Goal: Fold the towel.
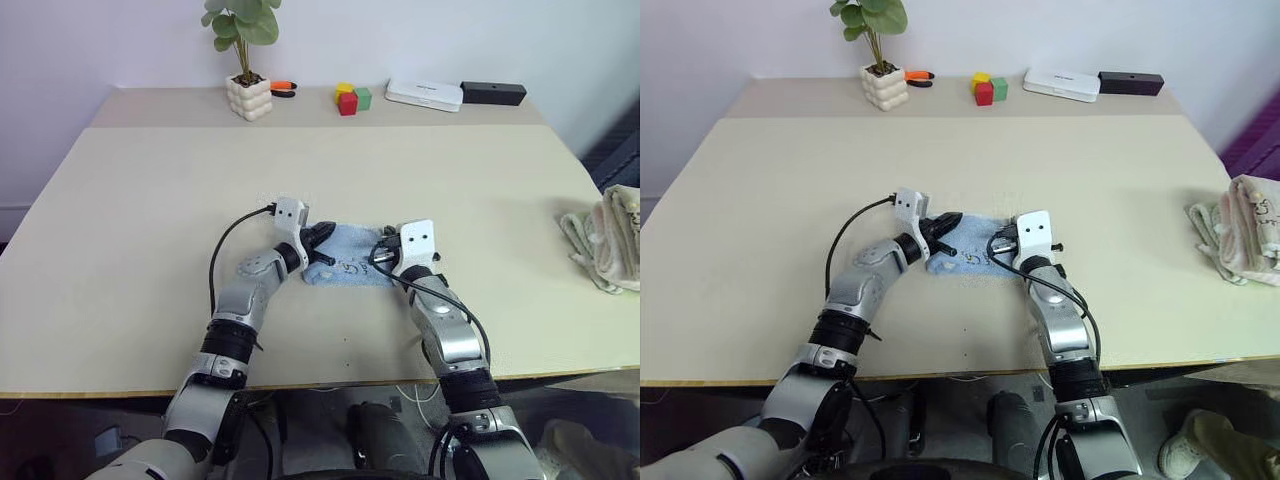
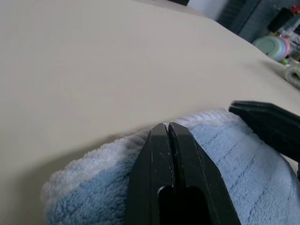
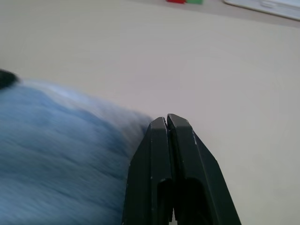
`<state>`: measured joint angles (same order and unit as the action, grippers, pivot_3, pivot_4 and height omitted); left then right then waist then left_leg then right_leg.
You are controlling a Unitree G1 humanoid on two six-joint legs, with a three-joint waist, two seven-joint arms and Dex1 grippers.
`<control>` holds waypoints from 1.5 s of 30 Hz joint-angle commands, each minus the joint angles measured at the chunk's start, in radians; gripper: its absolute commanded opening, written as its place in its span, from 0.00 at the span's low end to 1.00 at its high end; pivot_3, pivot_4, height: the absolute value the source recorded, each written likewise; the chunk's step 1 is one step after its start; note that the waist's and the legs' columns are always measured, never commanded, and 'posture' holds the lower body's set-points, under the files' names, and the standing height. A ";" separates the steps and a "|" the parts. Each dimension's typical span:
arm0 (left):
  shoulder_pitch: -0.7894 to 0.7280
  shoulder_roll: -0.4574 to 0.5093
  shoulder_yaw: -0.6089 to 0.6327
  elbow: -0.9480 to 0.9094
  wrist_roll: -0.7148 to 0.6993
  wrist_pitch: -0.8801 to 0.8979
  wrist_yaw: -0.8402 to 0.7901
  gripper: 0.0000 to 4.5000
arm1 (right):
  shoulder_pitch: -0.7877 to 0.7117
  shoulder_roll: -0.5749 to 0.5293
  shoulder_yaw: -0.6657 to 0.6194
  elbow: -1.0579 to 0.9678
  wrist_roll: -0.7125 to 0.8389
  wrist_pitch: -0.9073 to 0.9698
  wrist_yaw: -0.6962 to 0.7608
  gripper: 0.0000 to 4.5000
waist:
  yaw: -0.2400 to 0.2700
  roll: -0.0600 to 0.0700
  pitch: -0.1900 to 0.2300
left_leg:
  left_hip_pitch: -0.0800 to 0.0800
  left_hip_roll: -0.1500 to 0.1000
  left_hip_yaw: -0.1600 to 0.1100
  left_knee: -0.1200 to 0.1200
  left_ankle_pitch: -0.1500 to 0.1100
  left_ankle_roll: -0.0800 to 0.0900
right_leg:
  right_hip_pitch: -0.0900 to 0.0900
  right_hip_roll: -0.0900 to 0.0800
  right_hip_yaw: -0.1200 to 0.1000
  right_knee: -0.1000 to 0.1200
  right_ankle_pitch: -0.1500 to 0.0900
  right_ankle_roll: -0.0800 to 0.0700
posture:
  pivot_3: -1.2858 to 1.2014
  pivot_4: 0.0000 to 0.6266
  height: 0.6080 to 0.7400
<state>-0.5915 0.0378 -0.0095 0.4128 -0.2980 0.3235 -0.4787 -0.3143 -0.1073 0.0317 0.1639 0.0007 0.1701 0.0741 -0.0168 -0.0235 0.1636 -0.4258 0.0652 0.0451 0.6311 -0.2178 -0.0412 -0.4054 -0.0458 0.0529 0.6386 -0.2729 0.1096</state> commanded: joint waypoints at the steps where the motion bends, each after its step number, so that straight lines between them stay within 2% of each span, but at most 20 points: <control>1: -0.001 0.018 0.033 -0.021 -0.016 0.017 0.003 0.01 | -0.006 -0.005 -0.001 -0.017 -0.012 -0.009 0.000 0.00 | -0.001 0.000 0.000 | 0.000 0.000 0.000 0.000 0.000 0.000 | 0.000 0.000 0.000 0.001 0.000 0.000 | 0.52 0.24 1.00; 4: 0.001 0.046 0.027 -0.070 -0.019 0.026 -0.031 0.01 | -0.026 -0.011 -0.011 -0.040 -0.004 0.002 0.013 0.00 | -0.001 0.000 0.000 | 0.000 0.000 0.000 0.000 0.000 0.000 | -0.001 0.000 0.000 0.001 0.000 0.000 | 0.52 0.24 1.00; 6: -0.008 0.052 0.049 -0.122 -0.071 0.058 -0.061 0.01 | -0.044 -0.017 -0.020 -0.047 0.000 0.005 0.019 0.00 | -0.001 0.000 0.000 | 0.000 0.000 0.000 0.000 0.000 0.000 | -0.001 0.000 0.000 0.001 0.000 0.000 | 0.52 0.24 1.00; 9: -0.020 0.053 0.091 -0.202 -0.176 0.147 -0.098 0.17 | -0.064 -0.027 -0.023 -0.038 -0.006 0.006 0.020 0.00 | 0.001 0.000 0.000 | -0.001 0.000 0.000 0.000 0.000 0.000 | -0.001 0.000 0.000 0.002 0.000 0.000 | 0.52 0.24 1.00; 16: -0.051 0.099 0.180 -0.277 -0.299 0.294 -0.081 0.96 | -0.071 -0.032 -0.044 -0.035 0.020 0.022 0.029 0.00 | 0.000 0.000 0.000 | -0.001 0.000 0.000 0.000 0.000 0.000 | -0.001 0.000 0.000 0.002 0.000 0.000 | 0.52 0.24 1.00; 17: -0.045 0.121 0.171 -0.284 -0.296 0.294 -0.106 0.98 | -0.077 -0.041 -0.054 -0.038 0.032 0.028 0.040 0.00 | -0.002 0.000 0.000 | 0.000 0.000 0.000 0.000 0.000 0.000 | -0.001 0.000 0.000 0.002 0.000 0.000 | 0.52 0.24 1.00; 18: -0.038 0.145 0.162 -0.293 -0.295 0.295 -0.131 0.98 | -0.088 -0.036 -0.095 -0.048 0.094 0.049 0.061 0.00 | -0.002 0.000 0.000 | 0.000 0.000 0.000 0.000 0.000 0.000 | -0.002 0.000 0.000 0.003 0.000 0.000 | 0.52 0.24 1.00; 21: -0.022 0.228 0.150 -0.298 -0.279 0.272 -0.212 1.00 | -0.128 -0.052 -0.206 -0.090 0.261 0.132 0.128 0.18 | -0.001 0.000 0.001 | -0.001 0.000 0.000 0.000 0.000 0.000 | -0.002 0.000 0.000 0.004 0.000 0.000 | 0.52 0.24 1.00; 23: -0.023 0.284 0.160 -0.277 -0.264 0.252 -0.247 1.00 | -0.159 -0.093 -0.260 -0.128 0.351 0.202 0.179 0.39 | -0.001 0.001 0.001 | 0.000 0.000 0.000 0.001 0.000 0.000 | -0.002 0.000 0.000 0.005 0.000 0.000 | 0.52 0.24 1.00; 27: -0.015 0.401 0.153 -0.273 -0.254 0.220 -0.361 1.00 | -0.190 -0.177 -0.338 -0.213 0.561 0.484 0.238 0.84 | 0.002 0.001 0.001 | 0.000 0.000 0.000 0.000 0.000 0.000 | -0.003 0.000 0.000 0.006 -0.001 0.000 | 0.52 0.24 1.00; 28: -0.009 0.428 0.152 -0.277 -0.254 0.212 -0.394 1.00 | -0.193 -0.190 -0.363 -0.234 0.623 0.566 0.234 0.94 | 0.002 0.001 0.001 | -0.001 0.000 0.000 0.000 0.000 0.000 | -0.003 0.000 0.000 0.006 -0.001 0.000 | 0.52 0.24 1.00; 29: -0.002 0.453 0.149 -0.281 -0.252 0.198 -0.429 1.00 | -0.196 -0.201 -0.386 -0.252 0.679 0.635 0.229 0.99 | 0.001 0.001 0.001 | 0.000 0.001 0.000 0.000 0.000 0.000 | -0.003 0.000 0.000 0.006 -0.001 0.000 | 0.52 0.24 1.00; 34: 0.048 0.570 0.184 -0.328 -0.327 0.218 -0.607 1.00 | -0.231 -0.229 -0.530 -0.271 0.987 1.014 0.124 0.99 | -0.001 0.001 0.001 | -0.001 0.001 0.001 -0.001 0.000 0.000 | -0.004 0.000 0.000 0.007 -0.002 -0.002 | 0.52 0.24 1.00; 36: 0.064 0.600 0.191 -0.347 -0.353 0.233 -0.648 1.00 | -0.239 -0.239 -0.557 -0.268 1.068 1.103 0.099 0.99 | -0.001 0.001 0.002 | -0.001 0.001 0.001 -0.001 0.000 0.000 | -0.005 -0.001 0.000 0.007 -0.003 -0.003 | 0.52 0.24 1.00; 39: 0.103 0.639 0.192 -0.369 -0.360 0.228 -0.696 1.00 | -0.227 -0.248 -0.568 -0.266 1.130 1.177 0.070 0.99 | 0.000 0.001 0.002 | -0.001 0.001 0.001 0.000 0.000 0.000 | -0.005 -0.001 0.000 0.007 -0.004 -0.005 | 0.52 0.24 1.00; 45: 0.132 0.654 0.217 -0.397 -0.390 0.208 -0.744 1.00 | -0.179 -0.226 -0.516 -0.212 1.108 1.246 0.040 0.99 | -0.001 0.001 0.002 | -0.002 0.001 0.001 0.000 0.000 0.000 | -0.005 -0.001 0.000 0.007 -0.004 -0.005 | 0.52 0.24 1.00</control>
<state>-0.4575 0.6775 0.1726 0.0630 -0.6518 0.5538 -1.1999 -0.4939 -0.3361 -0.4863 -0.0453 1.1022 1.4091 0.1209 -0.0174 -0.0225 0.1651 -0.4274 0.0666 0.0460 0.6309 -0.2177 -0.0412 -0.4106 -0.0465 0.0531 0.6455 -0.2766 0.1048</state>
